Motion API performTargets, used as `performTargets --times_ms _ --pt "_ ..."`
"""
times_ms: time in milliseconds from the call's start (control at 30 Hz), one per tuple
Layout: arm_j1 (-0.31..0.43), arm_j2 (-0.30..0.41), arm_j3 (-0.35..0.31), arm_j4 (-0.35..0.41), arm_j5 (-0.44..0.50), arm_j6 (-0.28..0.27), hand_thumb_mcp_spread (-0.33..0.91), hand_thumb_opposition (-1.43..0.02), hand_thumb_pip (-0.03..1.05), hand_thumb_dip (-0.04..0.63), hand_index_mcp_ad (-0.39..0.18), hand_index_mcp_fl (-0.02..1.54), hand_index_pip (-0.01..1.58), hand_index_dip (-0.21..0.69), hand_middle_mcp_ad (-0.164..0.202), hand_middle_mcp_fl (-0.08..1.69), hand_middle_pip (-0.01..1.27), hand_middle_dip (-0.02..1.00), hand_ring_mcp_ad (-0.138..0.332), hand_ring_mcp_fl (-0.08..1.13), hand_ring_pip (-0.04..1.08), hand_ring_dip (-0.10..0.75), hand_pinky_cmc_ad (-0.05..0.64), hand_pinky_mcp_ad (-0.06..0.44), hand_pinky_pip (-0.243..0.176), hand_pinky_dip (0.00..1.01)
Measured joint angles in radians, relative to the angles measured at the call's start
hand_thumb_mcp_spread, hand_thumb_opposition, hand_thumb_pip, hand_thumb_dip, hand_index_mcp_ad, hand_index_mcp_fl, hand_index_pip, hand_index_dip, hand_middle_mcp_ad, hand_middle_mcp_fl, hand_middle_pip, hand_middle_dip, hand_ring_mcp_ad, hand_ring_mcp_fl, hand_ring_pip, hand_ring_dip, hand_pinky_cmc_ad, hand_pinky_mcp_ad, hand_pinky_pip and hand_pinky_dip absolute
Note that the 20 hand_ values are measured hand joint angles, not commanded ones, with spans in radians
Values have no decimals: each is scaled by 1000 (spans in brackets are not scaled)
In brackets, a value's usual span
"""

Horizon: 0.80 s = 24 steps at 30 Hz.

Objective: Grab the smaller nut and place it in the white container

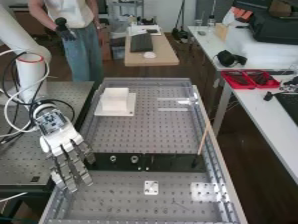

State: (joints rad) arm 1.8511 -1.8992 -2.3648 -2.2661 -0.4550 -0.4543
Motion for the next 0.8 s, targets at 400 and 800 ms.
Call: performTargets --times_ms 400,800 --pt "-12 -4 -1 15 -13 -19 407 -808 745 236 -122 154 1560 28 82 89 134 222 148 10 94 80 335 195 -89 536" --pt "-16 -12 -1 24 -22 -37 407 -808 745 236 -122 164 1557 28 82 89 134 222 152 10 94 80 335 182 -89 536"
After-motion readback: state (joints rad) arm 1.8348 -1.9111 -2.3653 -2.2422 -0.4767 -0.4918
